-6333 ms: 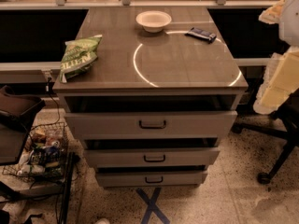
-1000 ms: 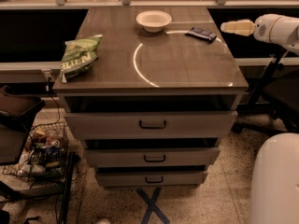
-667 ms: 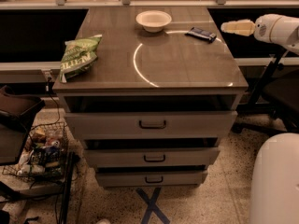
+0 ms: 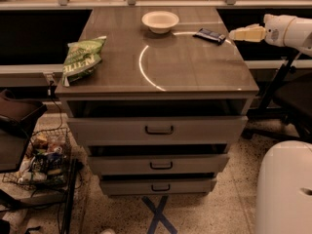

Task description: Move rxbar blueberry near green jalapeno chip bag

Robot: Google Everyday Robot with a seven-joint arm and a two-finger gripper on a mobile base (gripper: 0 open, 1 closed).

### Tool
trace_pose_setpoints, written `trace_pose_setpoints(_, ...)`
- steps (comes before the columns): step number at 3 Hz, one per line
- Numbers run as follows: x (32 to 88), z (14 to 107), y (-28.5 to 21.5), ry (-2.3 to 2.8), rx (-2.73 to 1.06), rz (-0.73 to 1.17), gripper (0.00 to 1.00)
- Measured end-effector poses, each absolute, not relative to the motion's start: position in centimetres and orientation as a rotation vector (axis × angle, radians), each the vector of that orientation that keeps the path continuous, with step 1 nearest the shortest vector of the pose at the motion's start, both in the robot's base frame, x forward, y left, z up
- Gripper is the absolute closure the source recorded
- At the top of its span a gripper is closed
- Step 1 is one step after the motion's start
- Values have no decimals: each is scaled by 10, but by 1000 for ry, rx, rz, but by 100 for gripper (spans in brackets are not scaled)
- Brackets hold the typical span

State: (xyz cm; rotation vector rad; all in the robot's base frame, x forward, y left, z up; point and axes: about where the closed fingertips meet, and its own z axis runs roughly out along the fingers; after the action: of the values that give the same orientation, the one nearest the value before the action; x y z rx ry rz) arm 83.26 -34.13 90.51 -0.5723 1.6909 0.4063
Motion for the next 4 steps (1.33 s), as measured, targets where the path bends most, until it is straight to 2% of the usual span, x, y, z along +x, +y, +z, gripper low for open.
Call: trace_pose_setpoints(4,844,884,-306,1709,-708,394,0)
